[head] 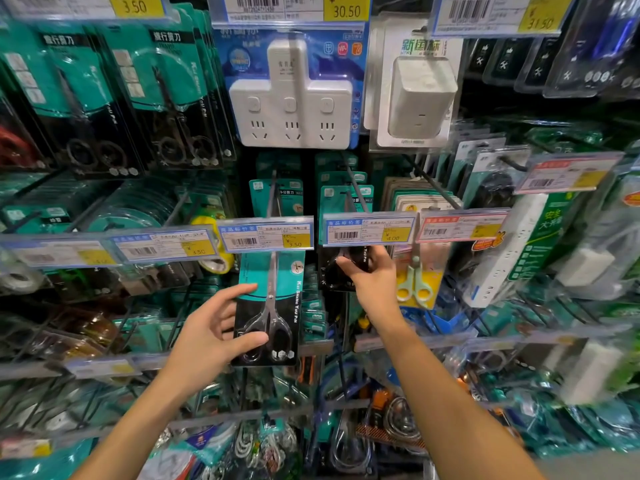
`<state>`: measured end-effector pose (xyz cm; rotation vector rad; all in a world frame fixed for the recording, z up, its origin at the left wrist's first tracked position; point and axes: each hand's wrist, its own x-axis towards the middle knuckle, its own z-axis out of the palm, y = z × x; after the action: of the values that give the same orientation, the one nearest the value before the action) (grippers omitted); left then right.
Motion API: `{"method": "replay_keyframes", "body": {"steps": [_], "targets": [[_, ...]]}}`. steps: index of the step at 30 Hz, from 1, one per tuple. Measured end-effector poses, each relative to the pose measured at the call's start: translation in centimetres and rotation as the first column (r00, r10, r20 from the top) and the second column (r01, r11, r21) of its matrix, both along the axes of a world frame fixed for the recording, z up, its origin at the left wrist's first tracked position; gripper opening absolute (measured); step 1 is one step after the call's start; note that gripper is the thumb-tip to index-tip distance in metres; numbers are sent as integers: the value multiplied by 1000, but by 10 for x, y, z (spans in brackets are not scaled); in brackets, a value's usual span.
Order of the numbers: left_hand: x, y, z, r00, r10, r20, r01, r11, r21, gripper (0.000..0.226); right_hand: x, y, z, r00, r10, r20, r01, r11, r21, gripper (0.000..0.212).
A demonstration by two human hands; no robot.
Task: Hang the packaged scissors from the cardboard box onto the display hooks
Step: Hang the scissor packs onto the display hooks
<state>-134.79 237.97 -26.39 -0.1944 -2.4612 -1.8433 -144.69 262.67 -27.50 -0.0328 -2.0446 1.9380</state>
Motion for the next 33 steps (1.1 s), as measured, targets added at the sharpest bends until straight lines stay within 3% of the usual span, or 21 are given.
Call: {"method": "replay_keyframes", "body": {"steps": [14, 20, 23, 27, 30, 33], "targets": [[-2, -2, 3, 1000, -10, 3, 10, 1000, 7, 67, -28, -3, -1, 998, -43, 43, 41, 998, 56, 45], [5, 7, 8, 1000, 10, 8, -10, 1000, -9, 65, -20, -4, -7, 998, -30, 60, 29, 999, 17, 29], [10, 11, 11, 1000, 0, 2, 0, 1000, -26, 65, -14, -7, -11, 999, 12, 41, -12, 1000, -15, 33], [15, 16, 14, 1000, -12, 7, 12, 1000, -3, 63, 8, -12, -17, 990, 3, 141, -3, 1000, 5, 44], [18, 20, 15, 1000, -13, -2, 13, 999, 31, 63, 40, -20, -15, 998, 9, 64, -10, 1000, 21, 24], [21, 22, 12, 1000, 10, -5, -9, 999, 52, 63, 78, -27, -5, 988, 153, -3, -153, 988, -32, 10]]}}
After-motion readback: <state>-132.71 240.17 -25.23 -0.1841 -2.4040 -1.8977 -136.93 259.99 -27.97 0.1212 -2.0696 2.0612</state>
